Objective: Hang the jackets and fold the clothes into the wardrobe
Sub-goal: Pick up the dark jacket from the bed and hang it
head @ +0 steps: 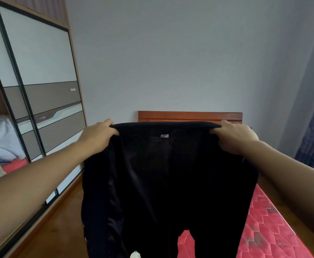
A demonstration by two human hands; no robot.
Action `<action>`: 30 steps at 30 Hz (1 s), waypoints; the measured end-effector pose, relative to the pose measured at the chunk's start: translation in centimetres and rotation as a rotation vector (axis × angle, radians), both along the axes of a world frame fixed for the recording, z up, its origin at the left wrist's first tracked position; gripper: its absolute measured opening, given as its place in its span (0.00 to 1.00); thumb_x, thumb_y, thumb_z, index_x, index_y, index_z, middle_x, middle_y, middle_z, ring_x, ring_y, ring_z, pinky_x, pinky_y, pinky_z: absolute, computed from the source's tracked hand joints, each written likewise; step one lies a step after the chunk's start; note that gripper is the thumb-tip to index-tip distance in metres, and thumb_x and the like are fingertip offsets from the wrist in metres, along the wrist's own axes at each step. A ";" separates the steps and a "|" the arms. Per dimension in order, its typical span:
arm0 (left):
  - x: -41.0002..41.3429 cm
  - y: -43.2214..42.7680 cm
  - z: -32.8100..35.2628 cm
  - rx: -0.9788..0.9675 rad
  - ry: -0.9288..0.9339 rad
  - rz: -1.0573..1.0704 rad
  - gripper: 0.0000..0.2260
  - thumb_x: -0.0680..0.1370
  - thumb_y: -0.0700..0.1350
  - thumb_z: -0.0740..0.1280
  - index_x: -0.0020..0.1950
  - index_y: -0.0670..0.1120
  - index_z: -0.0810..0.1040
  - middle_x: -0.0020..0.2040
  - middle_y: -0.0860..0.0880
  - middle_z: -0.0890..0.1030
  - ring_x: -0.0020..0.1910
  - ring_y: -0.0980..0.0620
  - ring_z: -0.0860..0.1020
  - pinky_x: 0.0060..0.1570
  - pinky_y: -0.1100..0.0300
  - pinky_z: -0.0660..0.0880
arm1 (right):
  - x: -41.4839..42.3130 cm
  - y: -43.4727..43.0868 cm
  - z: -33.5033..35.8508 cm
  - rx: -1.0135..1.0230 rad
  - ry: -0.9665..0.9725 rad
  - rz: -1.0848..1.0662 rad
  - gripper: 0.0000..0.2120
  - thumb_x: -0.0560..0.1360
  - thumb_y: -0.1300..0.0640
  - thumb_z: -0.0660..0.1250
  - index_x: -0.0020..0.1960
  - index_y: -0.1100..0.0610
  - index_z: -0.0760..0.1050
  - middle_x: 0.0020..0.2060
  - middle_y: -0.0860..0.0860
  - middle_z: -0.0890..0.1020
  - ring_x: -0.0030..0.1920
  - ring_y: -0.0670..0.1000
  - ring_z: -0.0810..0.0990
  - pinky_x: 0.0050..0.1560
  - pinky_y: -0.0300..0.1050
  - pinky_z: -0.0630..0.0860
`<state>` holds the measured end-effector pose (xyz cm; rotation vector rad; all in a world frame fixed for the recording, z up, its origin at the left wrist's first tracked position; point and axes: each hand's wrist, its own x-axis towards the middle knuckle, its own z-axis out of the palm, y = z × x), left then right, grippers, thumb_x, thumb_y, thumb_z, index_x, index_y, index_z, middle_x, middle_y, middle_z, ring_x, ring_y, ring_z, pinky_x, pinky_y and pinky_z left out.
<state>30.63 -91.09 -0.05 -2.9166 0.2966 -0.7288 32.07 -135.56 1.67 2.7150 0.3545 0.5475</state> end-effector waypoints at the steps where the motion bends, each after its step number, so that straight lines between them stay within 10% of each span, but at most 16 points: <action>1: -0.2 -0.6 -0.3 -0.034 0.036 0.036 0.22 0.79 0.38 0.61 0.65 0.61 0.78 0.62 0.51 0.73 0.57 0.44 0.77 0.46 0.49 0.77 | 0.1 0.3 0.0 -0.013 0.004 -0.009 0.21 0.78 0.54 0.59 0.69 0.38 0.69 0.52 0.53 0.72 0.47 0.61 0.80 0.38 0.50 0.74; 5: 0.5 -0.7 0.7 -0.101 0.129 0.066 0.30 0.77 0.33 0.57 0.70 0.62 0.75 0.59 0.49 0.72 0.61 0.43 0.74 0.52 0.46 0.76 | 0.6 0.6 1.7 0.064 0.039 -0.047 0.05 0.76 0.49 0.65 0.52 0.44 0.73 0.50 0.51 0.76 0.46 0.58 0.79 0.41 0.49 0.77; 11: 1.2 -0.7 3.0 -0.210 -0.225 0.079 0.23 0.76 0.32 0.61 0.61 0.56 0.80 0.56 0.47 0.76 0.53 0.39 0.78 0.44 0.47 0.78 | 1.8 0.7 3.6 0.292 -0.025 -0.043 0.13 0.78 0.45 0.68 0.40 0.50 0.70 0.43 0.51 0.78 0.43 0.58 0.78 0.40 0.47 0.73; 14: 0.9 -0.3 1.2 -0.118 -0.049 0.122 0.21 0.76 0.35 0.60 0.58 0.60 0.78 0.56 0.50 0.77 0.51 0.42 0.79 0.43 0.50 0.76 | 1.8 0.9 2.6 0.114 -0.002 -0.050 0.03 0.76 0.54 0.64 0.46 0.48 0.70 0.46 0.51 0.78 0.45 0.58 0.79 0.39 0.47 0.71; 30: -6.2 0.9 0.1 0.011 0.060 0.395 0.23 0.78 0.42 0.60 0.70 0.62 0.71 0.62 0.49 0.75 0.55 0.42 0.78 0.42 0.53 0.75 | 3.6 5.4 -1.1 0.255 0.109 0.145 0.17 0.76 0.57 0.63 0.64 0.48 0.70 0.52 0.55 0.68 0.49 0.63 0.79 0.41 0.53 0.74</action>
